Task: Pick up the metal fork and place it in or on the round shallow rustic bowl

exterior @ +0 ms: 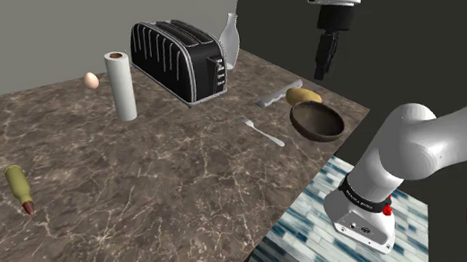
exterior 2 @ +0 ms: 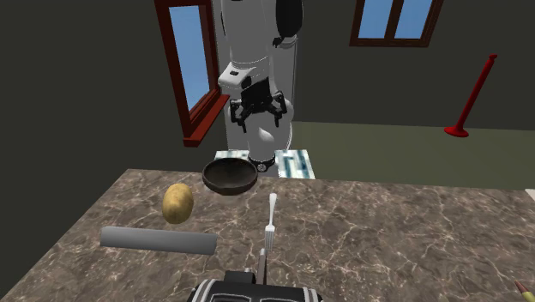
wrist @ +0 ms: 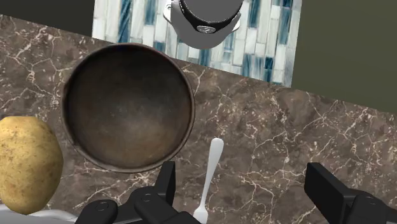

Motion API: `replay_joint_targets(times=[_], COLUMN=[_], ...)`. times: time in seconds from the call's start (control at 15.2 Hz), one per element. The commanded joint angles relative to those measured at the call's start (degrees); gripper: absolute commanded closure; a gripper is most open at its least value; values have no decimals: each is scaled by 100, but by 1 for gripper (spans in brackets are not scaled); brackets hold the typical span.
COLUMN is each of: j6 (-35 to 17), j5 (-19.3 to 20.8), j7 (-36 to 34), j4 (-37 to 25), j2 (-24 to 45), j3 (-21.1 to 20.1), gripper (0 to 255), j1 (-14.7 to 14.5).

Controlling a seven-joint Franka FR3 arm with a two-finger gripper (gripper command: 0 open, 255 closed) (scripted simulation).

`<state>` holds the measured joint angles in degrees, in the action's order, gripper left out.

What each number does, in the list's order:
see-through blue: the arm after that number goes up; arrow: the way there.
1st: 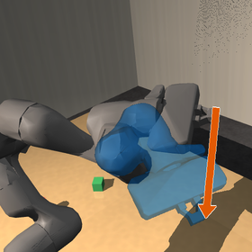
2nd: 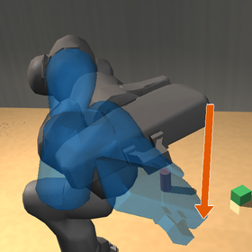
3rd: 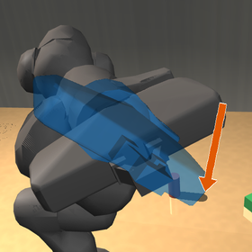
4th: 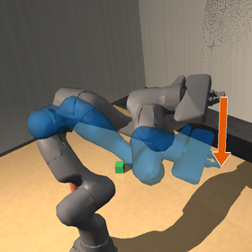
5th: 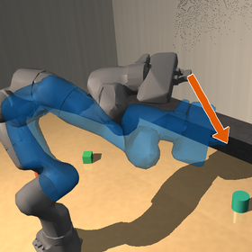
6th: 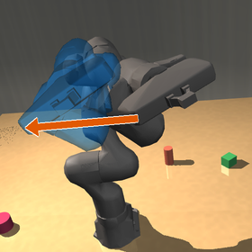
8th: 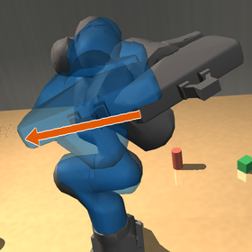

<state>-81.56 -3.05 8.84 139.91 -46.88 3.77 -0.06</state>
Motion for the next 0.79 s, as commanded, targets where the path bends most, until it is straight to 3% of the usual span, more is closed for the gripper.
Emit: replay_joint_targets(times=[0.0,0.73], j6=[0,-2556], j5=[0,-154], j7=[0,-802], j4=[0,1087], j2=[0,1251], j3=[0,-567], gripper=[0,0], j1=[0,39])
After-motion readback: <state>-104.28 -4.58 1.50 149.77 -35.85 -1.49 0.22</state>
